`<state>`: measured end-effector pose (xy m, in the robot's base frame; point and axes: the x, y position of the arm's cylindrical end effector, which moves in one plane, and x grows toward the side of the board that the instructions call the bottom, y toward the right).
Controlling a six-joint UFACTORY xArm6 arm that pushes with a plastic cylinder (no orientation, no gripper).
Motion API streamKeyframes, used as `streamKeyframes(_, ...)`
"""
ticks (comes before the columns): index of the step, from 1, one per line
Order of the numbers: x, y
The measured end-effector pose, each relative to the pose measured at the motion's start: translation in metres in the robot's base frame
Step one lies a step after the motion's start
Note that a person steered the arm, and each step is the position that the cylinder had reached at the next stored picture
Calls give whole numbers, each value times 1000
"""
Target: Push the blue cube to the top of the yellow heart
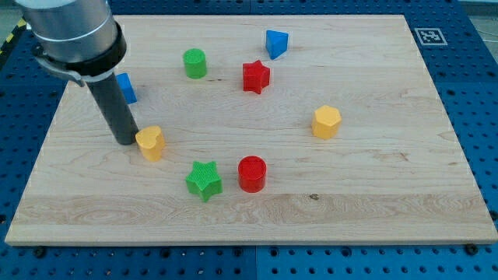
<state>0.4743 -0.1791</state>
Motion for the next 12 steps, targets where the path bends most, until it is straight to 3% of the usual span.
streamKeyframes(2, -3, -6)
streamKeyframes(4, -6, -111)
streamKeyframes(5, -16, -126)
streamKeyframes(8, -112, -76)
streamKeyframes(10, -119, -2)
streamKeyframes(12, -139, -10)
